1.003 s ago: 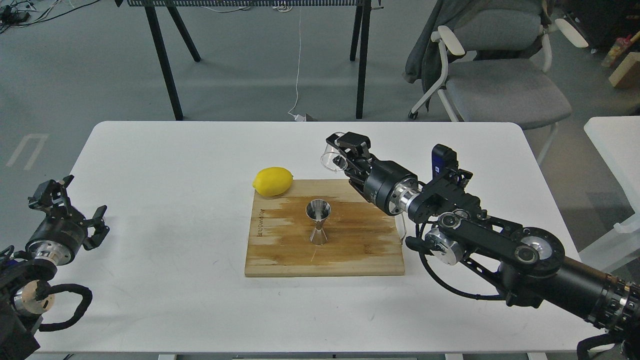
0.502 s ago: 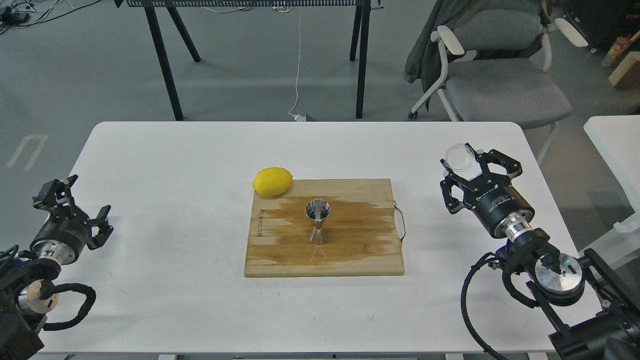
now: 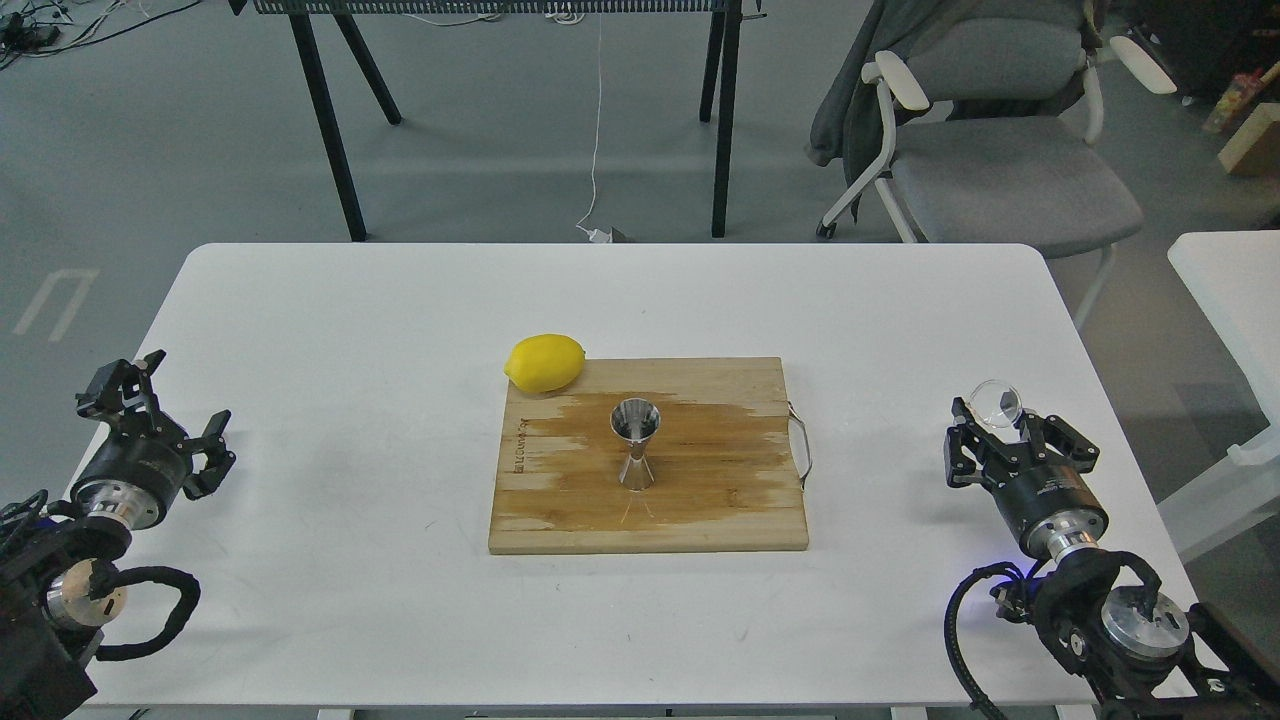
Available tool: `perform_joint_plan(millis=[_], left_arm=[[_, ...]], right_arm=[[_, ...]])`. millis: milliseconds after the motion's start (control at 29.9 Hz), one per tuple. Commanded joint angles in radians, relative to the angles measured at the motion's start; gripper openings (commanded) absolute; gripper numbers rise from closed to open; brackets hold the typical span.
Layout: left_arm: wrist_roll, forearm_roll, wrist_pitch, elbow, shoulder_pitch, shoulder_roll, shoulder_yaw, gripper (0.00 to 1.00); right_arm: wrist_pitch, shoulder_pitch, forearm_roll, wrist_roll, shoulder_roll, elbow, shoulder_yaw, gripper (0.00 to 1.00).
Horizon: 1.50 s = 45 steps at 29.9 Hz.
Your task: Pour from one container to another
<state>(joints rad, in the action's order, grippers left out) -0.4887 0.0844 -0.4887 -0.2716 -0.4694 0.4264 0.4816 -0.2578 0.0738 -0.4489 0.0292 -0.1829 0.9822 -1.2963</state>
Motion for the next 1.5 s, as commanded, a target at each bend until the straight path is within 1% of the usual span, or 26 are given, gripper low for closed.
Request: perform_joint_plan(millis=[0,301,568,869,1003,1137,1271,1304,1338,1471], left_arm=[[0.000,0.000,0.000,0.000,0.001,0.000,0.000,0.99],[0.000,-0.002,0.000,0.000,0.001,-0.001,0.000,0.99],[0.000,0.000,0.000,0.000,0.001,0.000,0.000,0.99],[0.000,-0.002,0.000,0.000,0.003,0.000,0.000,0.99],[0.000,0.000,0.000,0.000,0.001,0.000,0.000,0.99],[0.000,-0.002,0.000,0.000,0.001,0.000,0.000,0.99],[0.000,0.000,0.000,0.000,0.001,0.000,0.000,0.99],[0.000,0.000,0.000,0.000,0.001,0.000,0.000,0.99],[0.000,-0.002,0.000,0.000,0.001,0.000,0.000,0.99],[0.000,-0.002,0.000,0.000,0.001,0.000,0.000,0.99]], right_arm=[[0.008,0.006,-0.001,0.000,0.011,-0.022,0.000,0.48],[0.066,0.023,0.001,-0.002,0.056,-0.036,0.011,0.49],[0.120,0.040,0.004,-0.003,0.057,-0.039,0.019,0.52],[0.124,0.040,0.006,-0.003,0.056,-0.045,0.022,0.54],[0.124,0.040,0.006,-0.003,0.054,-0.045,0.022,0.57],[0.124,0.040,0.006,-0.002,0.054,-0.043,0.022,0.62],[0.124,0.038,0.009,-0.002,0.054,-0.042,0.022,0.82],[0.123,0.037,0.009,-0.002,0.054,-0.042,0.023,0.93],[0.121,0.035,0.009,0.000,0.054,-0.037,0.022,0.98],[0.117,0.035,0.010,0.000,0.054,-0.027,0.023,0.98]])
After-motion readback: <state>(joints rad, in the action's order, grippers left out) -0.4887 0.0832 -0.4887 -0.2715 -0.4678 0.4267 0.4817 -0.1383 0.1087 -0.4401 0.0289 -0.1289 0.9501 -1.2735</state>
